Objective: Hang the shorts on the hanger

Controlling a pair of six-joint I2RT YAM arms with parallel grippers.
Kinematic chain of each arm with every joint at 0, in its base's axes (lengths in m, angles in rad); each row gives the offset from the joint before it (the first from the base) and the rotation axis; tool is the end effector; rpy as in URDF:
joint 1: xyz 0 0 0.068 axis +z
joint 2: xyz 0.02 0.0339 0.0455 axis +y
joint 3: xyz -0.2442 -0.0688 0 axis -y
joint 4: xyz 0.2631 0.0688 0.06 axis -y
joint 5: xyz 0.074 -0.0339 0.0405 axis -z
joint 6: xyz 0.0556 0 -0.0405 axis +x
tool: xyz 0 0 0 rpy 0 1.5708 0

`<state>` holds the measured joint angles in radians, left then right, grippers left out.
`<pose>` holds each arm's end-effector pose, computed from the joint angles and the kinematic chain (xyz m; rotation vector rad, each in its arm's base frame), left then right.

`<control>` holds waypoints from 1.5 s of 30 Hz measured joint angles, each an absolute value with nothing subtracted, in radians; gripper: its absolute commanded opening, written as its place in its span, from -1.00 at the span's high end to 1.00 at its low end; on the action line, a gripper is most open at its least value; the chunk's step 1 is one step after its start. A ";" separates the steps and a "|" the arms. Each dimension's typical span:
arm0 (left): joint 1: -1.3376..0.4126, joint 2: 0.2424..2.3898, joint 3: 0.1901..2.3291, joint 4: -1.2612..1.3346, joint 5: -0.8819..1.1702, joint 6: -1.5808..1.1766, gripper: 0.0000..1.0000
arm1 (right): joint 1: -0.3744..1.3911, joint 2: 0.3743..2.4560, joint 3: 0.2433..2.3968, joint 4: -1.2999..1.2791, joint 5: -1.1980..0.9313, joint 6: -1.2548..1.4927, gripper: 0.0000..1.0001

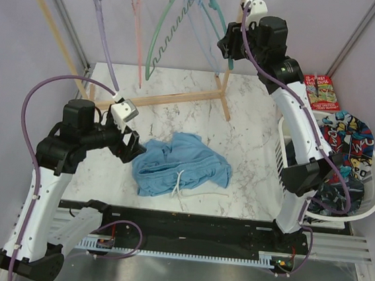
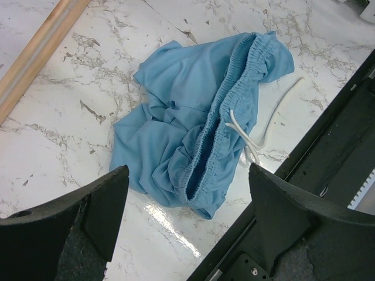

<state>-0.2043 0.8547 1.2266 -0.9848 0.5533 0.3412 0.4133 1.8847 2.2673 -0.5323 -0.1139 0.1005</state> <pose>0.1725 -0.0656 0.3794 0.8649 1.9413 -0.5209 0.4049 0.1845 0.4804 -0.3555 1.7064 0.4766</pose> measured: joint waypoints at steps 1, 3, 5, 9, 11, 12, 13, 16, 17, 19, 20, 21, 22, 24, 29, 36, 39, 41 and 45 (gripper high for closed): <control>-0.204 0.855 1.224 -0.984 0.553 0.341 -0.78 | 0.413 1.893 2.267 -0.531 -0.107 0.097 -0.11; -0.204 0.855 1.220 -0.985 0.553 0.341 -0.78 | 0.413 1.904 2.267 -0.531 -0.103 0.094 -0.11; -0.204 0.855 1.218 -0.985 0.553 0.341 -0.79 | 0.413 1.917 2.267 -0.530 -0.104 0.088 -0.08; -0.204 0.855 1.218 -0.985 0.553 0.341 -0.79 | 0.413 1.942 2.267 -0.524 -0.108 0.075 0.38; -0.204 0.856 1.218 -0.985 0.553 0.341 -0.79 | 0.413 1.951 2.267 -0.515 -0.107 0.067 0.60; -0.204 0.857 1.218 -0.985 0.553 0.341 -0.79 | 0.413 1.955 2.267 -0.509 -0.107 0.063 0.68; -0.204 0.857 1.218 -0.985 0.553 0.341 -0.79 | 0.414 1.958 2.267 -0.505 -0.105 0.059 0.90; -0.204 0.859 1.217 -0.985 0.553 0.341 -0.79 | 0.413 1.963 2.266 -0.485 -0.105 0.046 1.00; -0.204 0.859 1.217 -0.985 0.553 0.341 -0.79 | 0.413 1.963 2.263 -0.478 -0.100 0.045 1.00; -0.204 0.863 1.217 -0.985 0.553 0.341 -0.79 | 0.413 1.960 2.246 -0.441 -0.099 0.039 1.00; -0.204 0.866 1.216 -0.984 0.553 0.341 -0.79 | 0.414 1.954 2.220 -0.410 -0.095 0.036 1.00; -0.204 0.870 1.216 -0.985 0.553 0.341 -0.79 | 0.414 1.947 2.191 -0.383 -0.087 0.034 1.00; -0.204 0.873 1.216 -0.985 0.553 0.342 -0.79 | 0.414 1.943 2.172 -0.365 -0.082 0.033 1.00; -0.204 0.878 1.216 -0.985 0.553 0.342 -0.79 | 0.415 1.929 2.118 -0.311 -0.070 0.028 1.00; -0.204 0.881 1.205 -0.983 0.553 0.342 -0.80 | 0.415 1.914 2.048 -0.207 -0.056 0.021 1.00; -0.204 0.882 1.190 -0.976 0.553 0.342 -0.81 | 0.418 1.806 1.879 -0.071 -0.043 0.020 1.00; -0.204 0.885 1.190 -0.971 0.553 0.342 -0.82 | 0.422 1.775 1.855 -0.017 -0.043 0.006 1.00; -0.204 0.889 1.190 -0.970 0.553 0.342 -0.82 | 0.424 1.766 1.855 0.010 -0.043 -0.002 1.00; -0.204 0.897 1.190 -0.970 0.553 0.342 -0.87 | 0.428 1.759 1.848 0.015 -0.044 -0.022 1.00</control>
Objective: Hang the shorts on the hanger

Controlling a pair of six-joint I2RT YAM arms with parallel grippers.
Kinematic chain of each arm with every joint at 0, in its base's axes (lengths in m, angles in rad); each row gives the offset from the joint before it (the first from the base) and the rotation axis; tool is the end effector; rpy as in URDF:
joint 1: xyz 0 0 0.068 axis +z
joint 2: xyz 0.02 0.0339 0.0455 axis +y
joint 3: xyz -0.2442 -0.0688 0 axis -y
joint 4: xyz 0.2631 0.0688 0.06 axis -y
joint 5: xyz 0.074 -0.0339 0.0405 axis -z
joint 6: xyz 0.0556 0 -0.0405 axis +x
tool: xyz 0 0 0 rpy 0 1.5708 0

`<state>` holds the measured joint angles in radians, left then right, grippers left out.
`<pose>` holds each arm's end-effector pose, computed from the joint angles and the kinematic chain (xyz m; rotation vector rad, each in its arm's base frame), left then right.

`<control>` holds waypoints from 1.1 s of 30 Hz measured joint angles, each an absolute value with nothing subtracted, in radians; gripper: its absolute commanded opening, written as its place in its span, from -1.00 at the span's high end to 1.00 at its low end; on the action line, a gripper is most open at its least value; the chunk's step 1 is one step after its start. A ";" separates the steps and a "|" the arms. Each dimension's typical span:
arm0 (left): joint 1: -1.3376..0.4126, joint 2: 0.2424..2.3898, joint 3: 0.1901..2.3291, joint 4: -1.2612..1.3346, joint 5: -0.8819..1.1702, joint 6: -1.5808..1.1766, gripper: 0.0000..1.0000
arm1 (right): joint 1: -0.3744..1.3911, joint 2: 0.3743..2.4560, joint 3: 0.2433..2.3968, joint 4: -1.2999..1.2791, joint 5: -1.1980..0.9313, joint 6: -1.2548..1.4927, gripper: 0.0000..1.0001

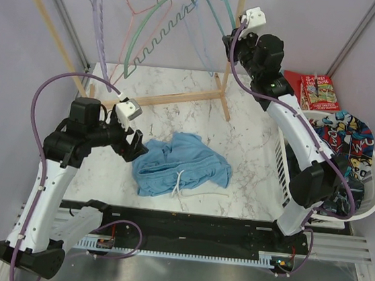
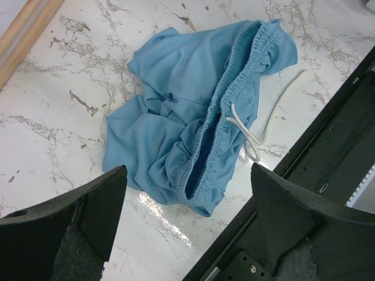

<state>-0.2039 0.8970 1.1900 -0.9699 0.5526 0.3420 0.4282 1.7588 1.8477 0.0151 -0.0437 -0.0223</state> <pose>0.1868 -0.0684 0.3618 0.8661 2.0035 -0.5403 0.4095 0.1896 0.4500 -0.3647 1.4314 0.3619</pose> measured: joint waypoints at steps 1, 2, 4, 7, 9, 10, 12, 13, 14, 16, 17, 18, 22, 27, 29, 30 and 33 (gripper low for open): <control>-0.204 0.899 1.190 -0.970 0.554 0.342 -0.88 | 0.428 1.758 1.843 0.015 -0.044 -0.028 1.00; -0.204 0.901 1.190 -0.971 0.557 0.343 -0.88 | 0.428 1.755 1.832 0.015 -0.044 -0.037 1.00; -0.204 0.905 1.190 -0.974 0.563 0.348 -0.88 | 0.428 1.737 1.808 -0.002 -0.043 -0.056 1.00; -0.204 0.920 1.190 -0.991 0.579 0.356 -0.88 | 0.428 1.679 1.747 -0.061 -0.025 -0.084 1.00; -0.204 0.925 1.190 -0.998 0.583 0.359 -0.88 | 0.428 1.636 1.711 -0.094 -0.012 -0.099 1.00; -0.204 0.927 1.190 -1.000 0.585 0.360 -0.88 | 0.428 1.603 1.681 -0.110 0.001 -0.106 1.00; -0.204 0.928 1.190 -1.002 0.589 0.361 -0.88 | 0.429 1.531 1.624 -0.152 0.026 -0.115 1.00; -0.204 0.928 1.190 -1.003 0.592 0.361 -0.89 | 0.429 1.496 1.601 -0.174 0.040 -0.119 1.00; -0.204 0.928 1.190 -1.003 0.597 0.361 -0.89 | 0.428 1.455 1.573 -0.196 0.058 -0.122 1.00; -0.204 0.926 1.187 -1.003 0.605 0.361 -0.90 | 0.428 1.393 1.532 -0.232 0.087 -0.125 1.00; -0.204 0.924 1.184 -1.003 0.607 0.361 -0.95 | 0.428 1.361 1.510 -0.254 0.102 -0.126 1.00; -0.204 0.921 1.180 -1.005 0.609 0.361 -0.99 | 0.428 1.333 1.492 -0.276 0.116 -0.127 1.00; -0.204 0.891 1.148 -1.011 0.612 0.365 -0.99 | 0.428 1.205 1.386 -0.395 0.175 -0.118 1.00; -0.204 0.837 1.111 -1.016 0.612 0.364 -0.99 | 0.428 1.047 1.242 -0.585 0.220 -0.080 1.00; -0.204 0.806 1.092 -1.016 0.610 0.364 -0.99 | 0.427 0.982 1.193 -0.658 0.226 -0.070 1.00; -0.204 0.790 1.082 -1.015 0.607 0.364 -0.99 | 0.427 0.944 1.168 -0.693 0.225 -0.067 1.00; -0.204 0.756 1.060 -1.015 0.603 0.364 -0.99 | 0.421 0.838 1.116 -0.792 0.184 -0.067 1.00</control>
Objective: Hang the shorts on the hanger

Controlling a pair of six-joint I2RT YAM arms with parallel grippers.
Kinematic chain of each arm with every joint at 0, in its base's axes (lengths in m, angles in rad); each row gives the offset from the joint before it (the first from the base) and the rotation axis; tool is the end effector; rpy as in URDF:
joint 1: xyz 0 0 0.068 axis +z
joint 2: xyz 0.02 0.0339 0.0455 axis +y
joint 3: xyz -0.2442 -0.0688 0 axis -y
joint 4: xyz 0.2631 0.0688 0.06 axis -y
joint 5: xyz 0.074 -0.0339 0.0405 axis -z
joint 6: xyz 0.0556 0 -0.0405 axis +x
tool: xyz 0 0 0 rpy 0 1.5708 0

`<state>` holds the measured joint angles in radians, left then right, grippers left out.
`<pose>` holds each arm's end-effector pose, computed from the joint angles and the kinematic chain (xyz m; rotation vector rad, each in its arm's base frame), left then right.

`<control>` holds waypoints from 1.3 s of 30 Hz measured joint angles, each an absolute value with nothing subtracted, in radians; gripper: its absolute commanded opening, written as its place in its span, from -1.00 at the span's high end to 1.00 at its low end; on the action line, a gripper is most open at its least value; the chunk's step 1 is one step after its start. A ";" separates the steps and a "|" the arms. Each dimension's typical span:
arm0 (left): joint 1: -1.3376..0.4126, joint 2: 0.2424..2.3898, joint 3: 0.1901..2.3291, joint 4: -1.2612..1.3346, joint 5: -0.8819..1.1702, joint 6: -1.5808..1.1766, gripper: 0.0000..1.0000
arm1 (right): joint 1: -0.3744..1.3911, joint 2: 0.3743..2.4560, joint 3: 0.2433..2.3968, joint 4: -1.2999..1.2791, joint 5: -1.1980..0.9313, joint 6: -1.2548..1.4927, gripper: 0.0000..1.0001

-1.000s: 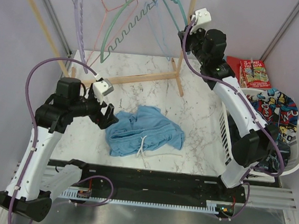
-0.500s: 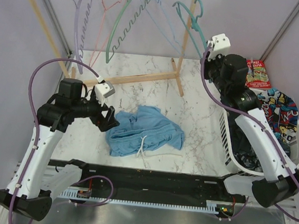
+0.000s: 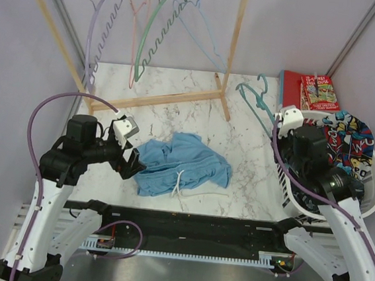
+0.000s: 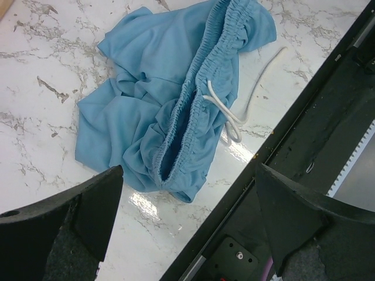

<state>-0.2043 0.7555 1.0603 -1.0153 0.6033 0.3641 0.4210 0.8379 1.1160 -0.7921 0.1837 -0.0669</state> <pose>0.1562 -0.0646 0.3390 0.9086 2.0024 -0.5954 0.1914 0.0746 0.3617 -0.3924 2.0380 0.0252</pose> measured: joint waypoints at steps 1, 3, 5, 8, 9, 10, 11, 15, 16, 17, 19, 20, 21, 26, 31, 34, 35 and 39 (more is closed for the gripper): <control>-0.204 0.750 1.057 -1.015 0.603 0.364 -0.99 | 0.421 0.814 1.107 -0.814 0.163 -0.070 1.00; -0.204 0.741 1.055 -1.013 0.603 0.364 -0.99 | 0.421 0.772 1.093 -0.862 0.091 -0.089 1.00; -0.204 0.735 1.049 -1.008 0.605 0.368 -0.99 | 0.421 0.746 1.090 -0.897 0.007 -0.123 1.00; -0.204 0.703 1.028 -1.000 0.611 0.386 -0.99 | 0.421 0.736 1.096 -0.933 -0.154 -0.198 1.00; -0.204 0.691 1.022 -1.000 0.614 0.390 -0.99 | 0.421 0.745 1.103 -0.950 -0.198 -0.221 1.00; -0.204 0.675 1.018 -0.999 0.618 0.395 -0.99 | 0.421 0.768 1.121 -0.987 -0.279 -0.260 1.00; -0.204 0.658 1.015 -0.996 0.627 0.400 -0.99 | 0.421 0.789 1.134 -1.010 -0.331 -0.297 1.00; -0.204 0.585 1.012 -0.985 0.670 0.447 -0.99 | 0.422 0.914 1.192 -1.126 -0.548 -0.477 1.00; -0.204 0.567 1.011 -0.983 0.690 0.465 -0.99 | 0.422 0.942 1.201 -1.145 -0.588 -0.512 1.00; -0.204 0.555 1.008 -0.980 0.706 0.481 -0.97 | 0.422 0.963 1.208 -1.155 -0.619 -0.542 1.00; -0.204 0.550 0.995 -0.976 0.736 0.513 -0.93 | 0.422 0.996 1.221 -1.175 -0.688 -0.601 1.00; -0.204 0.553 0.987 -0.976 0.746 0.525 -0.92 | 0.423 1.003 1.224 -1.177 -0.711 -0.617 1.00; -0.204 0.561 0.976 -0.977 0.761 0.543 -0.91 | 0.424 1.005 1.227 -1.177 -0.734 -0.632 1.00; -0.204 0.643 0.919 -0.982 0.830 0.598 -0.85 | 0.472 1.007 1.241 -1.149 -0.818 -0.670 1.00; -0.204 0.728 0.890 -0.971 0.873 0.616 -0.44 | 0.528 1.007 1.244 -1.118 -0.841 -0.699 1.00; -0.205 0.757 0.880 -0.965 0.907 0.620 0.33 | 0.545 1.007 1.244 -1.092 -0.831 -0.706 1.00; -0.206 0.760 0.876 -0.963 0.921 0.617 0.65 | 0.545 1.008 1.244 -1.084 -0.826 -0.707 1.00; -0.225 0.764 0.863 -0.966 0.949 0.654 0.97 | 0.541 1.027 1.241 -1.030 -0.782 -0.678 -0.47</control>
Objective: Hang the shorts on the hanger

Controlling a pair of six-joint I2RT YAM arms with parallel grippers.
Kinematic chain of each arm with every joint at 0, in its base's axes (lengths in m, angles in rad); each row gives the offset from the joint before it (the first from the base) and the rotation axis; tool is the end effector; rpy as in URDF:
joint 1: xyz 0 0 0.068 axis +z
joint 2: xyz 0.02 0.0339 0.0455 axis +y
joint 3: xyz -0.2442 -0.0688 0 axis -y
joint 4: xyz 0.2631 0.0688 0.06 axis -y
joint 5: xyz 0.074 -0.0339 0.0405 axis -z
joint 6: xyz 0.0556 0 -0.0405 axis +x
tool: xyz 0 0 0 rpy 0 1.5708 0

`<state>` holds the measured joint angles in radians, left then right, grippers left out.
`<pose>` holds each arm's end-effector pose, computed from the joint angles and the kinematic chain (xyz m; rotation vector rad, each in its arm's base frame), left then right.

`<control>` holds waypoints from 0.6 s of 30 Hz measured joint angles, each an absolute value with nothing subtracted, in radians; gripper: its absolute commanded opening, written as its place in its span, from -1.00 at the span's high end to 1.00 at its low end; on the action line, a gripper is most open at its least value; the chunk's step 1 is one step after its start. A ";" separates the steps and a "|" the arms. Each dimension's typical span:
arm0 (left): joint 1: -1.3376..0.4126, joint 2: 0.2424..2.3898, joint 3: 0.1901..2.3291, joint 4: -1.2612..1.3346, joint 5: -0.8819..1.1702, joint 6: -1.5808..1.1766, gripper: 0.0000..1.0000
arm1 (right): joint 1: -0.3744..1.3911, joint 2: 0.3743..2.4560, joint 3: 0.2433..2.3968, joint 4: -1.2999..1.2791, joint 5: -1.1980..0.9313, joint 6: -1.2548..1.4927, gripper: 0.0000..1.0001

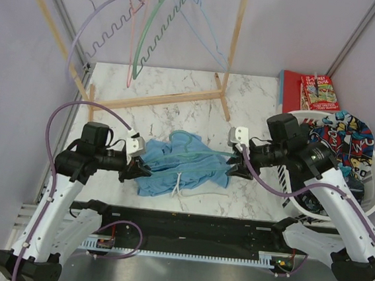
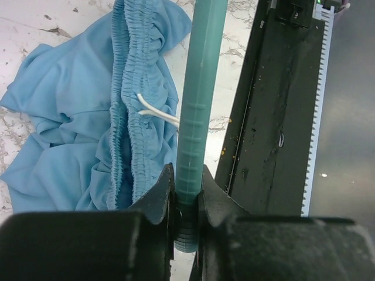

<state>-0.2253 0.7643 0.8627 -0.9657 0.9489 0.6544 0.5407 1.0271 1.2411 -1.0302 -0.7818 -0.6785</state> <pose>0.1541 -0.0817 0.2869 1.2653 1.7494 -0.8989 0.1648 0.1446 0.3543 -1.5622 1.6063 0.8488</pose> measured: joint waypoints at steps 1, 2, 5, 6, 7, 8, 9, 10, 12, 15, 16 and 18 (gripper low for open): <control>-0.225 0.762 0.862 -0.969 0.943 0.654 0.96 | 0.541 1.040 1.241 -1.023 -0.776 -0.668 -0.69; -0.223 0.759 0.862 -0.968 0.937 0.653 0.96 | 0.547 1.061 1.243 -1.013 -0.774 -0.658 -0.84; -0.225 0.748 0.862 -0.973 0.909 0.654 0.96 | 0.575 1.131 1.279 -1.009 -0.773 -0.647 -0.96; -0.225 0.746 0.862 -0.974 0.899 0.656 0.96 | 0.585 1.157 1.300 -1.008 -0.772 -0.645 -0.96; -0.227 0.745 0.862 -0.981 0.889 0.662 0.97 | 0.596 1.181 1.324 -1.008 -0.770 -0.643 -0.96; -0.230 0.745 0.863 -0.991 0.883 0.670 0.96 | 0.607 1.207 1.352 -1.006 -0.770 -0.641 -0.96; -0.233 0.746 0.863 -0.999 0.873 0.678 0.96 | 0.615 1.230 1.384 -1.008 -0.770 -0.640 -0.96; -0.236 0.746 0.864 -1.009 0.862 0.687 0.96 | 0.625 1.254 1.422 -1.010 -0.771 -0.639 -0.96; -0.238 0.748 0.866 -1.024 0.839 0.706 0.96 | 0.645 1.309 1.505 -1.015 -0.775 -0.634 -0.92; -0.238 0.755 0.871 -1.034 0.808 0.728 0.96 | 0.686 1.395 1.615 -1.025 -0.793 -0.620 -0.84; -0.238 0.758 0.873 -1.038 0.798 0.733 0.96 | 0.705 1.428 1.649 -1.029 -0.799 -0.609 -0.83; -0.240 0.763 0.874 -1.044 0.781 0.741 0.96 | 0.743 1.489 1.700 -1.036 -0.809 -0.593 -0.74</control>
<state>-0.2398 0.7631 0.8742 -1.0435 0.7815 0.7414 0.7433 1.4895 1.7000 -1.0359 -0.8089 -0.5926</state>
